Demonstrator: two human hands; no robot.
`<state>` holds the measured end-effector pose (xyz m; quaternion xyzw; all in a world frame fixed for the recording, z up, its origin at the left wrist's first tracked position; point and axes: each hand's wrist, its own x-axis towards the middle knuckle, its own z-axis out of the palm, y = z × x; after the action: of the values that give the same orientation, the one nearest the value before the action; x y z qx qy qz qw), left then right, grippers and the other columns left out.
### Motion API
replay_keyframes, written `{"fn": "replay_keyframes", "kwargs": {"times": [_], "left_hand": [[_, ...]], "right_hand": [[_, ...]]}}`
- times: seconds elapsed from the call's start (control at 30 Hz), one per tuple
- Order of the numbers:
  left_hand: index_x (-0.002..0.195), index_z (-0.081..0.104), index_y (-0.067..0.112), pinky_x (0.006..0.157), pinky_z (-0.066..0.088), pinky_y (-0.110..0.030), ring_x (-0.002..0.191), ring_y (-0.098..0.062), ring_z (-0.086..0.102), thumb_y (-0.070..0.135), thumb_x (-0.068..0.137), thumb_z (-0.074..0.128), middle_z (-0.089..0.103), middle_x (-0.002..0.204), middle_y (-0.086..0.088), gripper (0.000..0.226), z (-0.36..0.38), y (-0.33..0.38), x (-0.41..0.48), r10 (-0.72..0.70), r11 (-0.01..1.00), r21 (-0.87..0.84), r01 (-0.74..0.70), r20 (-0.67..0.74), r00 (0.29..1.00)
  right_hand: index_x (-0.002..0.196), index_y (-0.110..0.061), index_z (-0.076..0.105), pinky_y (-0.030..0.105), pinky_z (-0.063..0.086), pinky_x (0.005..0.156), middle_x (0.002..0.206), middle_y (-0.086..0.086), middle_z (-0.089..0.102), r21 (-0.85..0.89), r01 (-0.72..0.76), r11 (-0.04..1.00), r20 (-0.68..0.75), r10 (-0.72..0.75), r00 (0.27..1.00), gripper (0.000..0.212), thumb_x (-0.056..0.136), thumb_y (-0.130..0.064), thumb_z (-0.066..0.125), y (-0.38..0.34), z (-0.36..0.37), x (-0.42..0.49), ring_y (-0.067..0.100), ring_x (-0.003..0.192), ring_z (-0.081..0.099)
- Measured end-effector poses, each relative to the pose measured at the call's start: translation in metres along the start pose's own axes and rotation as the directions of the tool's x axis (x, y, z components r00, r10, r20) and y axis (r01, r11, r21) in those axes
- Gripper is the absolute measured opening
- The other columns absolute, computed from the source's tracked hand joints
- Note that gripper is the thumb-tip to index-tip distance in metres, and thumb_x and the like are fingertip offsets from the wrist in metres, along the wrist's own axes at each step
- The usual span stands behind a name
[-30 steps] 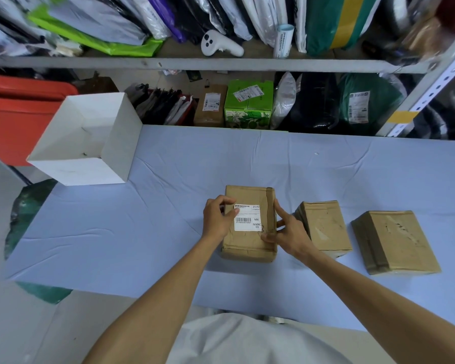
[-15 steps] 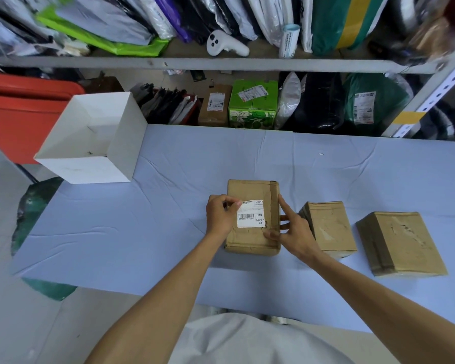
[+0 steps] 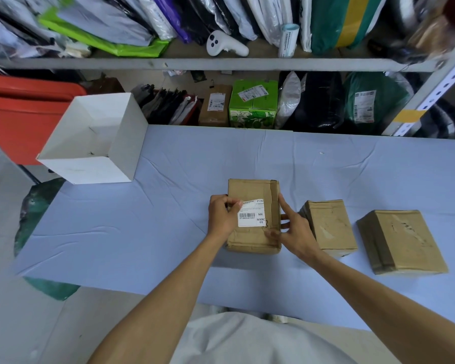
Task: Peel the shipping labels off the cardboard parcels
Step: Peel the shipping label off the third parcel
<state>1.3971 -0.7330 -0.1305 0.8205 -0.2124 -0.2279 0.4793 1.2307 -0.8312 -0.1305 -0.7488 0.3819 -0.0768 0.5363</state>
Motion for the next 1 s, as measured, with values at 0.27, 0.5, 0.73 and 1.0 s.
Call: {"fn": "replay_keyframes", "kwargs": {"times": [0.27, 0.5, 0.73, 1.0], "left_hand": [[0.088, 0.066, 0.009, 0.069, 0.040, 0.003, 0.090, -0.009, 0.054, 0.015, 0.088, 0.067, 0.050, 0.113, -0.005, 0.006, -0.002, 0.003, -0.002, 0.006, 1.000, 0.007, -0.006, 0.018, 1.000], [0.087, 0.065, 0.012, 0.070, 0.040, 0.002, 0.085, -0.004, 0.052, 0.015, 0.087, 0.068, 0.048, 0.111, -0.003, 0.004, -0.003, 0.006, -0.004, 0.012, 1.000, 0.001, -0.012, 0.015, 1.000], [0.092, 0.067, 0.007, 0.068, 0.039, 0.004, 0.087, -0.003, 0.051, 0.015, 0.087, 0.068, 0.047, 0.115, -0.002, 0.010, -0.002, 0.008, -0.007, 0.002, 1.000, -0.020, -0.002, 0.010, 1.000], [0.094, 0.070, 0.003, 0.067, 0.037, 0.005, 0.083, 0.002, 0.052, 0.015, 0.086, 0.068, 0.046, 0.114, -0.003, 0.014, 0.001, 0.009, -0.009, -0.012, 0.999, -0.045, 0.012, 0.003, 1.000]], "right_hand": [[0.150, -0.038, 0.013, 0.008, 0.051, 0.061, 0.110, -0.006, 0.059, 0.035, -0.008, 0.999, 0.008, 0.008, 1.000, 0.102, 0.075, -0.024, 0.080, -0.003, -0.001, -0.003, 0.010, 0.094, 0.063], [0.151, -0.037, 0.004, 0.009, 0.051, 0.063, 0.118, -0.006, 0.052, 0.004, -0.021, 1.000, 0.065, 0.021, 0.998, 0.114, 0.072, -0.010, 0.082, -0.005, -0.002, -0.001, 0.017, 0.106, 0.058], [0.151, -0.039, 0.004, 0.011, 0.051, 0.063, 0.117, -0.006, 0.051, -0.001, -0.022, 1.000, 0.042, 0.022, 0.999, 0.111, 0.074, -0.012, 0.080, -0.001, 0.000, -0.003, 0.014, 0.102, 0.058], [0.151, -0.039, 0.009, 0.012, 0.053, 0.063, 0.114, -0.001, 0.057, 0.014, -0.026, 1.000, 0.027, 0.025, 0.999, 0.111, 0.072, -0.010, 0.081, 0.004, -0.003, 0.000, 0.012, 0.096, 0.062]]}}
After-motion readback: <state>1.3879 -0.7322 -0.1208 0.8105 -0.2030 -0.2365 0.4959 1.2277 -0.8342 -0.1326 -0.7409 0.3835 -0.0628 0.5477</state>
